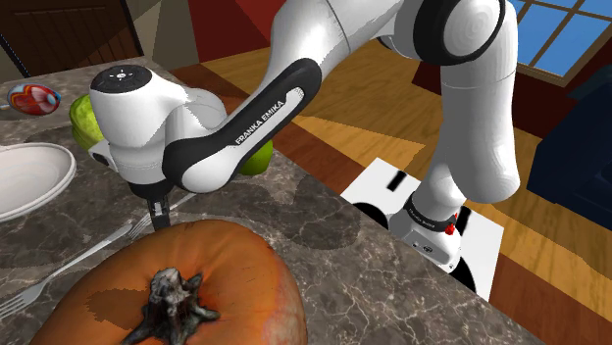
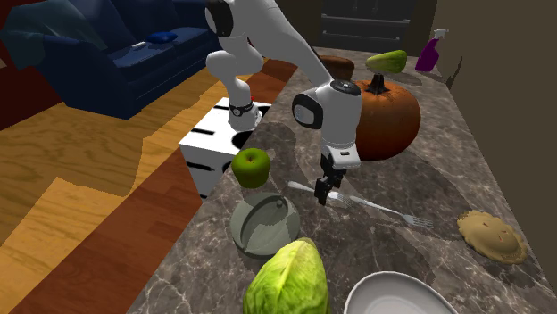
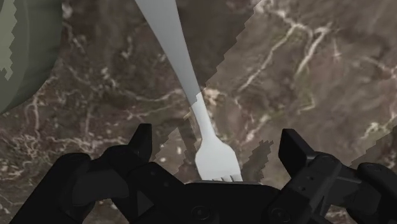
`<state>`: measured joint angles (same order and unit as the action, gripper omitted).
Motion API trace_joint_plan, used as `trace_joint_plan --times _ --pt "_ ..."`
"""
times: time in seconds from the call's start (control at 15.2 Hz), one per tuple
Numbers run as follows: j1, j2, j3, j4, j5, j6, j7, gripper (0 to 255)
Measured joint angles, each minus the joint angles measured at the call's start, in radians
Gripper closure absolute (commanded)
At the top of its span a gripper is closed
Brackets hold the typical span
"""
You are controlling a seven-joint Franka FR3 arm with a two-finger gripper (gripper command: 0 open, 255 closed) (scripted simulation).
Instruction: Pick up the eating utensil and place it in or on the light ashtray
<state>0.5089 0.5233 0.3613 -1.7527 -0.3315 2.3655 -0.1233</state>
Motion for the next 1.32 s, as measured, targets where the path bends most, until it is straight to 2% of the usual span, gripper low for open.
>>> trace_joint_plan --times 0.07,0.73,1.32 --pt "0.000 0.000 0.000 0.000 0.000 0.000 0.000 255" --pt "0.000 -0.001 0.000 0.000 0.000 0.000 0.000 255" --pt "-0.012 -0.057 0.021 0.024 0.034 -0.078 -0.025 255"
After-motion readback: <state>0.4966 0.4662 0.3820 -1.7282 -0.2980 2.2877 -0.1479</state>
